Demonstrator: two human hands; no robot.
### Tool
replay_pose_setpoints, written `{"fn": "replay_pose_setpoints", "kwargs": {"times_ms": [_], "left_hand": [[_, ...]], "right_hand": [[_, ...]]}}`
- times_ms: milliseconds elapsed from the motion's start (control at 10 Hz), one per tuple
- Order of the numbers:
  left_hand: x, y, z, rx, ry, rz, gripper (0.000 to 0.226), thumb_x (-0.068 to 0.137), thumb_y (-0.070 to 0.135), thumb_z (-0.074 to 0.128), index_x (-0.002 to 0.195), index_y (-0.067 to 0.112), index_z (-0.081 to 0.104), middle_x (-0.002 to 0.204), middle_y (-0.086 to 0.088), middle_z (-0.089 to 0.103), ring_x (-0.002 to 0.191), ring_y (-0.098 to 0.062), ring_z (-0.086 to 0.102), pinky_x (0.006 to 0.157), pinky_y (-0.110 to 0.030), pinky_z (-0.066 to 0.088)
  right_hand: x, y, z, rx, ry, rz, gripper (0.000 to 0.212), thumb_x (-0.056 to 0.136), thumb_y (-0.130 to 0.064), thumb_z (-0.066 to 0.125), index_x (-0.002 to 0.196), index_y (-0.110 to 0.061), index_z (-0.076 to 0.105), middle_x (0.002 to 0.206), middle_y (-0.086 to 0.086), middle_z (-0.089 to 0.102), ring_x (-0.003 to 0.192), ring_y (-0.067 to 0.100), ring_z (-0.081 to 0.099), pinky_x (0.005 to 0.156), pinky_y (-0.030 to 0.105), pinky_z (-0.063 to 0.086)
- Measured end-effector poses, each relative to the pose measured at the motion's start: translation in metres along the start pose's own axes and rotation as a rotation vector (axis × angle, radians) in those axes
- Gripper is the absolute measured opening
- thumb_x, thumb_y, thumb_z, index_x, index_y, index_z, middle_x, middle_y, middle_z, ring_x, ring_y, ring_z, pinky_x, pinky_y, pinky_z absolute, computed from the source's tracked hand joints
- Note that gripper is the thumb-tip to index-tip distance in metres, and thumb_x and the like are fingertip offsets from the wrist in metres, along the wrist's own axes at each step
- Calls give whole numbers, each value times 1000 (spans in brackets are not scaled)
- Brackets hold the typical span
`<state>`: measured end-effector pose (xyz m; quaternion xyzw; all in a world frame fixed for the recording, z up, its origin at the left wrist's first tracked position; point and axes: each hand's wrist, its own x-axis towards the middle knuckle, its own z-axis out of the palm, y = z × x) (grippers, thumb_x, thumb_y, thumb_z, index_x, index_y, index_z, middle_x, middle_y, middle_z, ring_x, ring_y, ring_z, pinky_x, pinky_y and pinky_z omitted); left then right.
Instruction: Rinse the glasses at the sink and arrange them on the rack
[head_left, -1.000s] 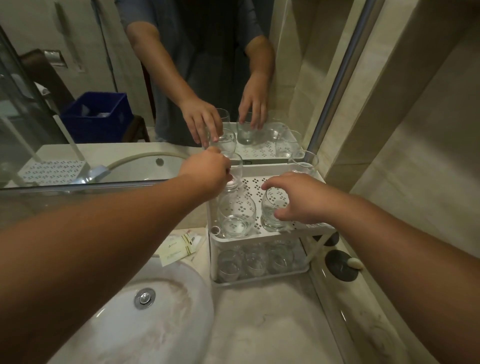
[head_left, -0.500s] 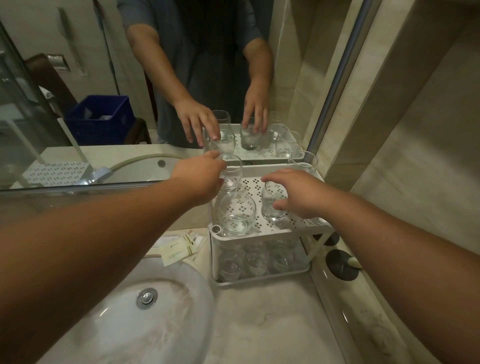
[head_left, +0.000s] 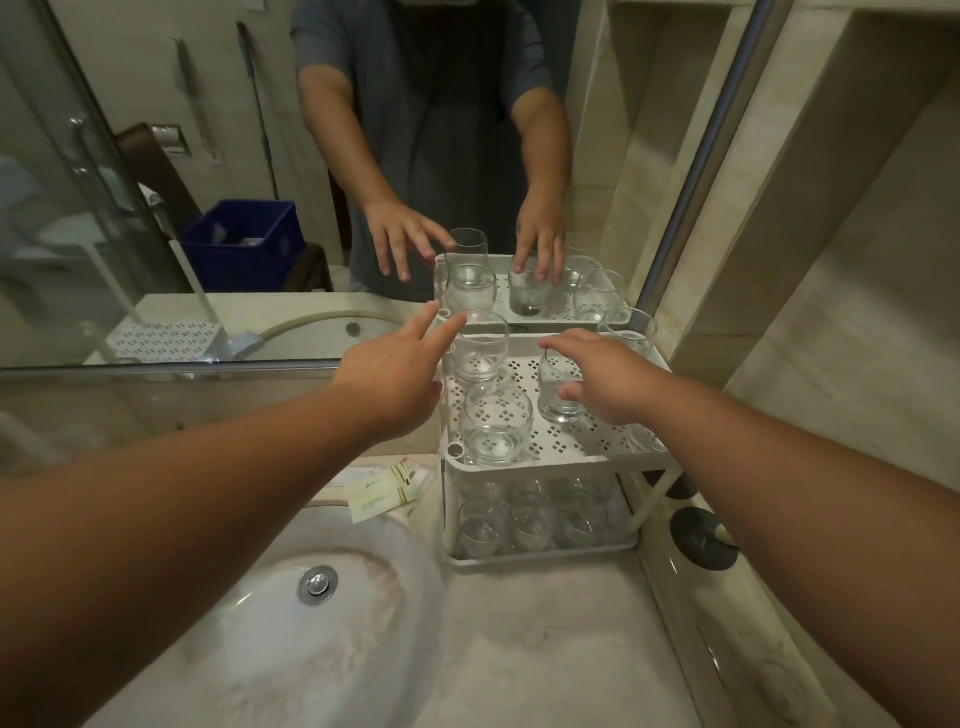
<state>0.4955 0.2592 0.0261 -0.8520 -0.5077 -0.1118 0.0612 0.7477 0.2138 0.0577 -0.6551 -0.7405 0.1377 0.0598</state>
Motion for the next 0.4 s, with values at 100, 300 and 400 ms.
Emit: {"fn": "replay_pose_setpoints", "kwargs": {"times_ms": [100, 300, 400], "left_hand": [[-8, -3, -5, -2, 7, -17, 88, 91, 35, 63, 151, 46, 0, 167, 2, 9, 118, -25, 61, 48, -26, 53], [-30, -1, -24, 35, 10, -68, 87, 91, 35, 64, 150, 47, 2, 166, 2, 12, 122, -26, 59, 59, -29, 58], [-42, 0, -41, 76, 53, -68, 81, 94, 37, 61, 153, 42, 6, 166, 0, 15, 138, -29, 45, 101, -50, 46]], "right_hand": [[-1, -2, 1, -24, -7, -1, 66, 97, -17, 60, 154, -28, 28, 160, -3, 25, 138, 22, 38, 104, 30, 34], [-6, -10, -3, -54, 39, 34, 82, 92, -22, 67, 156, -33, 16, 164, 3, 12, 149, 26, 19, 117, 38, 22], [-13, -18, -11, 45, 253, 7, 84, 86, -30, 74, 153, -35, 24, 160, 0, 25, 144, 25, 30, 114, 38, 27]]}}
